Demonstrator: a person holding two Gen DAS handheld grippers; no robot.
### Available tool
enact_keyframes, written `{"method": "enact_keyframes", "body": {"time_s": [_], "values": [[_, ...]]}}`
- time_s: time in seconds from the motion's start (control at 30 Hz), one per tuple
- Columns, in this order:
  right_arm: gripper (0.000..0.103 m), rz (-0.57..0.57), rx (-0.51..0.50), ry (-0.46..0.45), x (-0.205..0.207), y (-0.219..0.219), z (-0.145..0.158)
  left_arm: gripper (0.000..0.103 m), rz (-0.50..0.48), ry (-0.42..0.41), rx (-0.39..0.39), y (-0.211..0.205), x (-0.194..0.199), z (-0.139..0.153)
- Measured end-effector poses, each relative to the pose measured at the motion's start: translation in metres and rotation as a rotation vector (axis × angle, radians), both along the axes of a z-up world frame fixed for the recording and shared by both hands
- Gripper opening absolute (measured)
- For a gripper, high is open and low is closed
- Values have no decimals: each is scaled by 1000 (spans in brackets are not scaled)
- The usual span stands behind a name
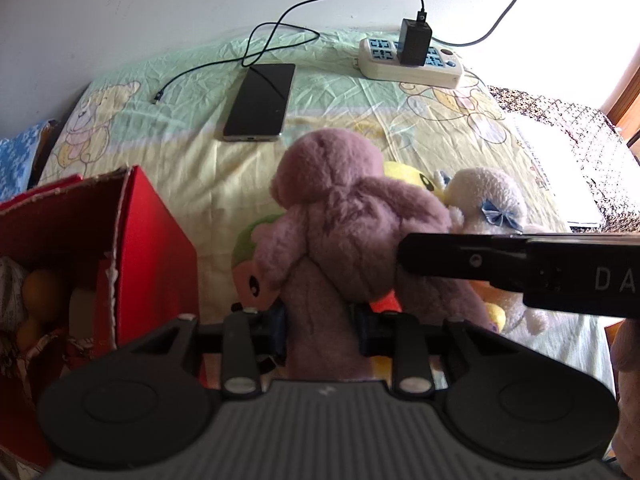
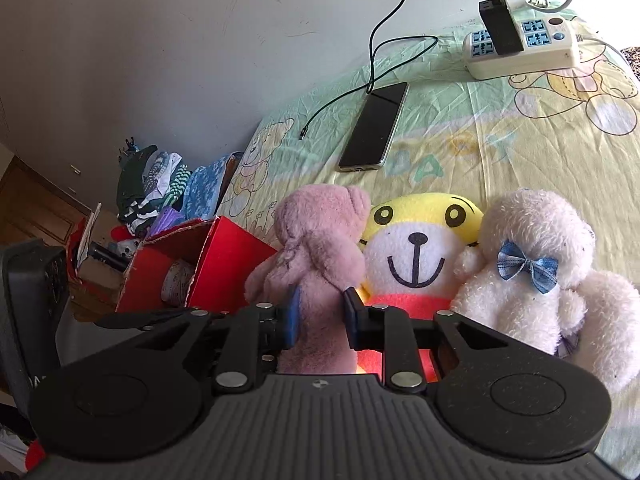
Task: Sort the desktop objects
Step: 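Lift the pink teddy bear and carry it over the red cardboard box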
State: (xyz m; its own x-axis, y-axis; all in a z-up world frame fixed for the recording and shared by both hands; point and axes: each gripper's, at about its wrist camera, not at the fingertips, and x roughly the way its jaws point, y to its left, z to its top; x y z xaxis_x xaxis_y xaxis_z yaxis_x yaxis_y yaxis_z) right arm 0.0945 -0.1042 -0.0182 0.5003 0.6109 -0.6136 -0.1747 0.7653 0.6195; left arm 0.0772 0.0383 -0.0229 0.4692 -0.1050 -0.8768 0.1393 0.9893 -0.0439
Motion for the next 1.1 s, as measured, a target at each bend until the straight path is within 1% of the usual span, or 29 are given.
{"method": "enact_keyframes", "body": {"time_s": [0.13, 0.33, 0.5, 0.6, 0.7, 0.83, 0.9, 0.97, 1.1], "values": [[24, -18, 24, -28, -19, -11, 9, 28, -34, -43, -1, -11, -18, 13], [24, -53, 48, -79, -50, -25, 20, 27, -72, -108, 29, -30, -46, 31], [25, -53, 51, -153, -74, -26, 30, 26, -64, -161, 30, -35, -68, 43], [25, -51, 78, -178, -80, -24, 33, 26, -48, -192, 39, -31, -79, 51], [25, -43, 86, -210, -85, -14, 40, 26, -33, -221, 36, -19, -88, 60], [25, -29, 62, -272, -91, 11, 51, 26, -24, -266, 39, 6, -95, 71], [25, -23, 53, -301, -92, 29, 54, 26, -19, -288, 41, 23, -98, 75], [25, -22, 51, -312, -90, 50, 55, 25, -13, -296, 43, 42, -98, 78], [25, 7, 42, -338, -83, 98, 56, 24, 21, -311, 43, 93, -99, 82]]}}
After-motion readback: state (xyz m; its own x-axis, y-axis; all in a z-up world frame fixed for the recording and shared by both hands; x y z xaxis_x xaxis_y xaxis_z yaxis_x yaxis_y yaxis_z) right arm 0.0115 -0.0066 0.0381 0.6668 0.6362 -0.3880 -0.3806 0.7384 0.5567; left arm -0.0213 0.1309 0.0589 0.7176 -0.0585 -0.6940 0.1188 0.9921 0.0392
